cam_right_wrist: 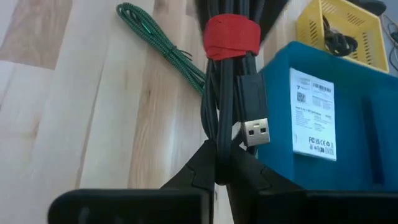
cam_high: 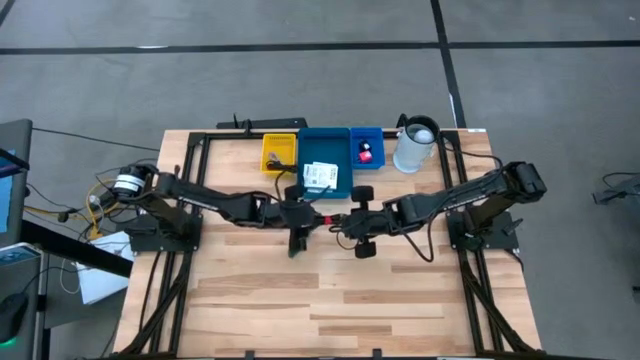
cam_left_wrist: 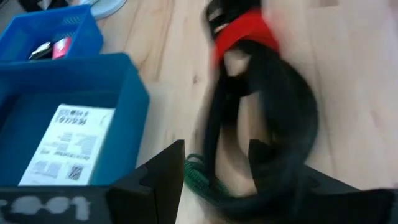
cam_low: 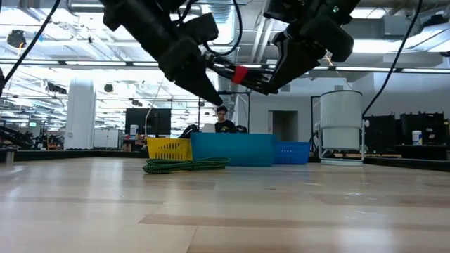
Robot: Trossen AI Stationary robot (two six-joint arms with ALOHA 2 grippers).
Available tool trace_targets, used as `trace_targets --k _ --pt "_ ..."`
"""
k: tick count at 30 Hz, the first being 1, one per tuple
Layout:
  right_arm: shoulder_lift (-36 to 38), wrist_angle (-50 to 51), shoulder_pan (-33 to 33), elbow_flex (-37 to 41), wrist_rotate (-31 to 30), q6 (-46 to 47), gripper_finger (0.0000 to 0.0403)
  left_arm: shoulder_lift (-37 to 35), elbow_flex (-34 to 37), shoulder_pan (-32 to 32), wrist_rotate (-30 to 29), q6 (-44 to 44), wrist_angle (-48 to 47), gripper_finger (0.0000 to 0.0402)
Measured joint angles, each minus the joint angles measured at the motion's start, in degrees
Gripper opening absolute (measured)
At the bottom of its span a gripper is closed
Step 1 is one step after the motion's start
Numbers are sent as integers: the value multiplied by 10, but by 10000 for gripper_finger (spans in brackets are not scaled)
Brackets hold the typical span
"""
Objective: Pick and place items into bin
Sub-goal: Put the black charger cable into the yellow bin
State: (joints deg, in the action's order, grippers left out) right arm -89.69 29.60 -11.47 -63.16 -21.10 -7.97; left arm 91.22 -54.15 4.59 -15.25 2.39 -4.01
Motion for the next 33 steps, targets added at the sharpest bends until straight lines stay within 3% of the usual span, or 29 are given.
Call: trace_targets --k 12,26,29,33 --pt "0 14 -5 0 13 20 18 0 -67 25 -29 3 -89 169" --pt "0 14 -9 0 15 20 21 0 -97 26 -29 3 -92 166" --pt "0 13 -9 0 14 19 20 0 -97 26 -12 3 -92 139" --pt "0 12 -9 0 4 17 15 0 -98 26 14 6 -101 66"
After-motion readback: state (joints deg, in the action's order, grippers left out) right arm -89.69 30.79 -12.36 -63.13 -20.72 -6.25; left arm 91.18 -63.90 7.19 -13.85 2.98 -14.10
